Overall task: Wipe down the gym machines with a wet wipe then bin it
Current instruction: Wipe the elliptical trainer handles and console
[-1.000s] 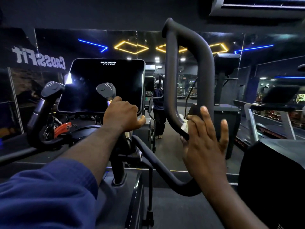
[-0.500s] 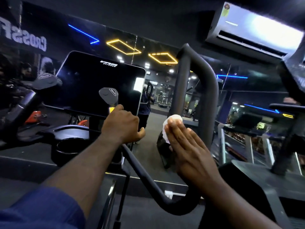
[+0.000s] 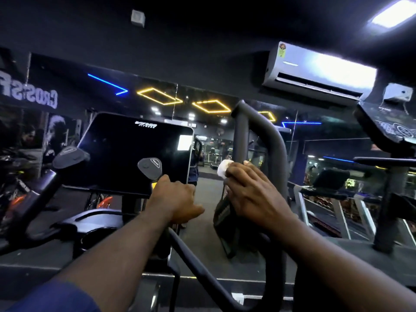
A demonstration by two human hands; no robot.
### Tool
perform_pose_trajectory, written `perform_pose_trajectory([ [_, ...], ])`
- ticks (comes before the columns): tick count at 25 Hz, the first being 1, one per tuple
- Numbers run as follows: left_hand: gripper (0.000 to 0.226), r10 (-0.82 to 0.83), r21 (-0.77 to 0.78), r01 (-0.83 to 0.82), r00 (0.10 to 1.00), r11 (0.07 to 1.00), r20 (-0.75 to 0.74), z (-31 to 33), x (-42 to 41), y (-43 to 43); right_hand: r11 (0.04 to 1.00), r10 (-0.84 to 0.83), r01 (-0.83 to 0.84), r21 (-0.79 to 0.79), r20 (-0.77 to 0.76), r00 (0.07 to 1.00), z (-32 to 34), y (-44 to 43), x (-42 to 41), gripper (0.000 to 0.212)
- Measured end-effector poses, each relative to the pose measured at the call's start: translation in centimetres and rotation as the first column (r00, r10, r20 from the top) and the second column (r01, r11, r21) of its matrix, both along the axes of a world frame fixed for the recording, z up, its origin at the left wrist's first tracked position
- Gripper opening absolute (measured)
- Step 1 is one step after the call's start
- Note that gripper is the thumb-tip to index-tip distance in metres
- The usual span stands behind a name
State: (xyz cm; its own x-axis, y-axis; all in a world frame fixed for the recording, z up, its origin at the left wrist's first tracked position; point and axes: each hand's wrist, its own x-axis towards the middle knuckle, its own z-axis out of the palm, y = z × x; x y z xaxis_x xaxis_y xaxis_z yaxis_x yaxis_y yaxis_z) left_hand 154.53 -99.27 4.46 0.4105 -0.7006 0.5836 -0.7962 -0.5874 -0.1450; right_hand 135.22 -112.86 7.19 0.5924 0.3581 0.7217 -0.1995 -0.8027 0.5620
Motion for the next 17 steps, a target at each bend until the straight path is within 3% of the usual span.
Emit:
perform_pose_trajectory([
  [3, 0.033, -0.178, -0.012, 0.181, 0.95, 0.983, -0.257, 2.3, 0.7, 0.2, 1.0, -0.022, 0.022, -0.018, 0.006, 1.0, 4.7, -1.4, 0.8, 0.032],
  [5, 0.028, -0.259, 0.016, 0.276, 0.92, 0.961, -0.293, 3.9, 1.2, 0.9, 0.995, -0.103, 0.103, 0.001, 0.049, 0.993, 9.4, -1.5, 1.9, 0.036],
  [8, 0.024, -0.257, 0.009, 0.261, 0.957, 0.965, -0.132, 3.8, 1.4, 1.1, 0.986, -0.115, 0.095, 0.133, 0.15, 0.982, 10.6, -0.3, 3.2, 0.029],
  [11, 0.035, -0.264, -0.026, 0.269, 0.956, 0.963, 0.128, 1.8, 1.3, 0.8, 0.989, -0.109, 0.098, 0.113, 0.103, 0.989, 5.7, 1.1, 3.4, 0.018],
  [14, 0.042, -0.24, -0.195, 0.261, 0.963, 0.945, 0.125, 1.5, 1.5, 1.1, 0.994, -0.103, 0.094, 0.055, 0.184, 0.978, 8.4, -0.2, 4.3, 0.011],
  [16, 0.047, -0.224, -0.174, 0.255, 0.958, 0.951, 0.177, 1.2, 1.5, 0.9, 0.972, -0.214, 0.227, -0.058, 0.183, 0.96, 11.8, -1.5, 4.9, 0.016],
  [17, 0.048, -0.215, -0.153, 0.248, 0.955, 0.957, 0.205, 0.9, 1.3, 0.8, 0.972, -0.231, 0.235, -0.01, 0.14, 0.963, 12.1, -1.9, 5.0, 0.018],
])
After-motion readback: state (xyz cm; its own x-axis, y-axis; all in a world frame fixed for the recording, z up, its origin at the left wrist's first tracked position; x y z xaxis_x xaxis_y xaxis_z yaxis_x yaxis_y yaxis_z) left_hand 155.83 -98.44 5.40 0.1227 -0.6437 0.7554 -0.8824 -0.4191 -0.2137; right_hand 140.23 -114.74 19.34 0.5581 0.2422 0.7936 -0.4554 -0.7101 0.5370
